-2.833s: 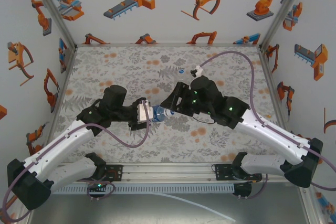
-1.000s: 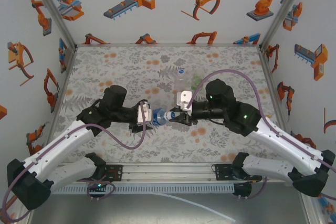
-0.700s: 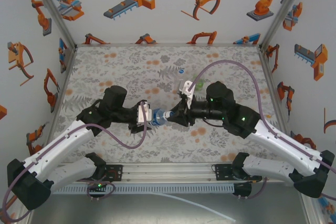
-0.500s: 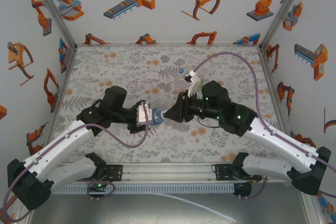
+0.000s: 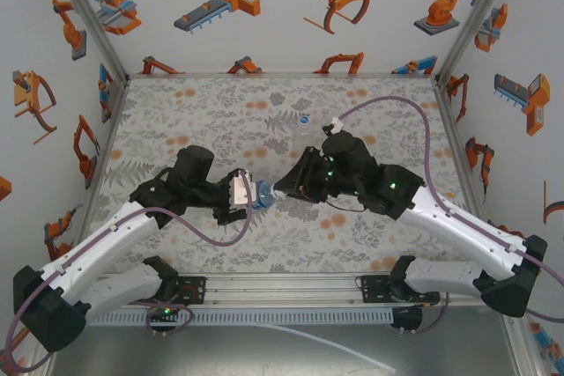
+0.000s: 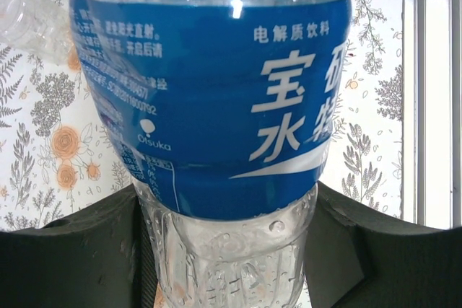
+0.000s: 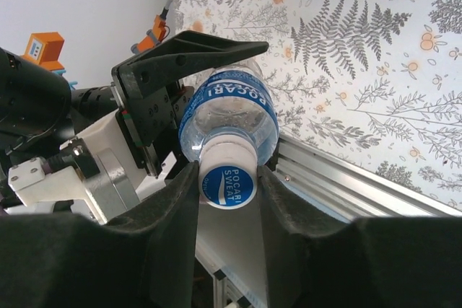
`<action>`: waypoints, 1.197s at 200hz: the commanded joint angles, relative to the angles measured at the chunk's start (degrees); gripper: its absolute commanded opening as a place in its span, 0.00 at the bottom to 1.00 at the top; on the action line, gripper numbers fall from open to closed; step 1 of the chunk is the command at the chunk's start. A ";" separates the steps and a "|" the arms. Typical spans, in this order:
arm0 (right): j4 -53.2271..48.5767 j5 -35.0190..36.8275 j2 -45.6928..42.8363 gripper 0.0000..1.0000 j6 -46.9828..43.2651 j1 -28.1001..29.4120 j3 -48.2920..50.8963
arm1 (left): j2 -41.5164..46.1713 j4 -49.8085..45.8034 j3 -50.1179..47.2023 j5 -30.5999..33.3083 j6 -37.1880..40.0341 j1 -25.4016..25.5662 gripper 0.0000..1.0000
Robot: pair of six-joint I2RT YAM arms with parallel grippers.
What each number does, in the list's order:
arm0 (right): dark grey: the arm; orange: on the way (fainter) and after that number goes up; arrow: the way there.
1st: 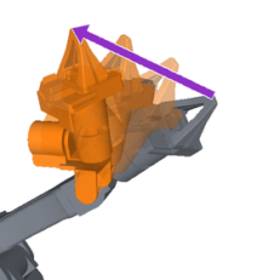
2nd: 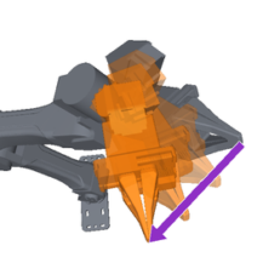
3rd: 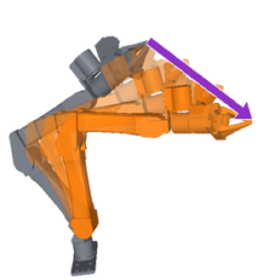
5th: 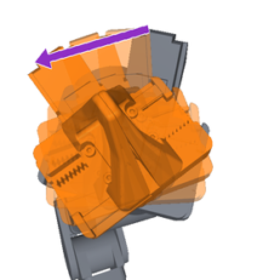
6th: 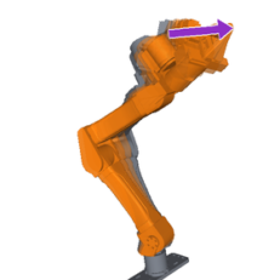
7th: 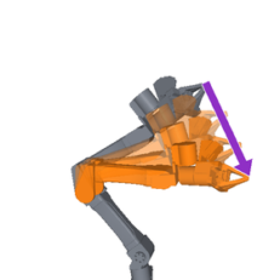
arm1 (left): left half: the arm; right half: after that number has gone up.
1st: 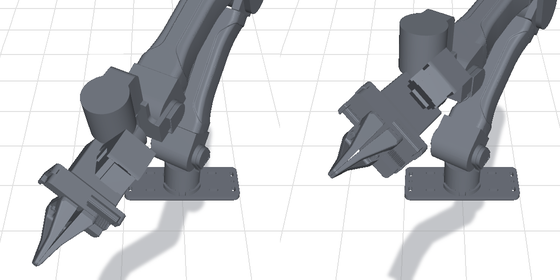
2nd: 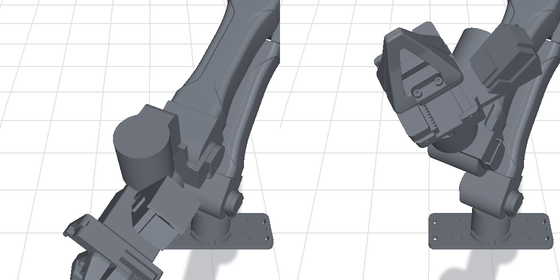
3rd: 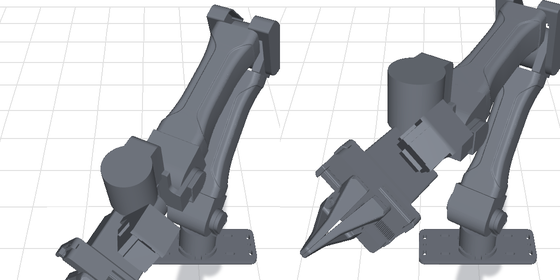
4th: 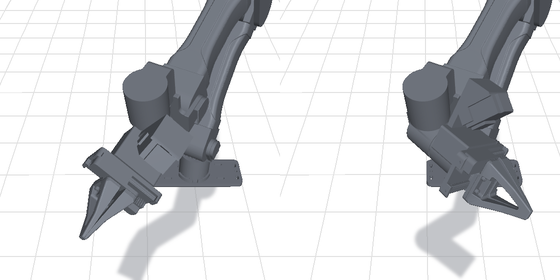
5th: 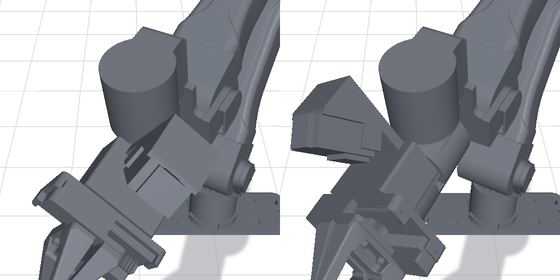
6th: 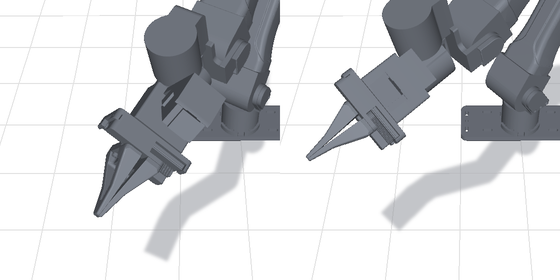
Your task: Screw on the bottle caps
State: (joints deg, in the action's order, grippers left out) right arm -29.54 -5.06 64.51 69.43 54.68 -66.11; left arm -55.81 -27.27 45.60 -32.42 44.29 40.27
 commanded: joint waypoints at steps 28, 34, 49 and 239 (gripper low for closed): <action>0.76 5.85 0.44 0.50 -14.47 -0.14 -7.01 | 0.35 3.27 0.98 -5.54 0.78 1.02 0.00; 0.71 5.85 0.36 0.51 -16.52 -0.26 -7.86 | 0.27 3.27 0.98 -5.54 0.79 1.06 0.00; 0.95 5.25 0.35 0.51 -22.81 -0.27 -9.63 | 0.26 3.27 1.07 -5.53 0.76 1.09 0.00; 6.51 -27.86 -6.17 0.48 -95.44 -0.05 1.66 | -0.02 1.69 1.42 -8.99 2.46 1.36 0.00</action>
State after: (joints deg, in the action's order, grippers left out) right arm -24.60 -32.36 57.78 -23.68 54.50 -64.64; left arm -55.94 -25.76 45.63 -38.72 45.41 41.25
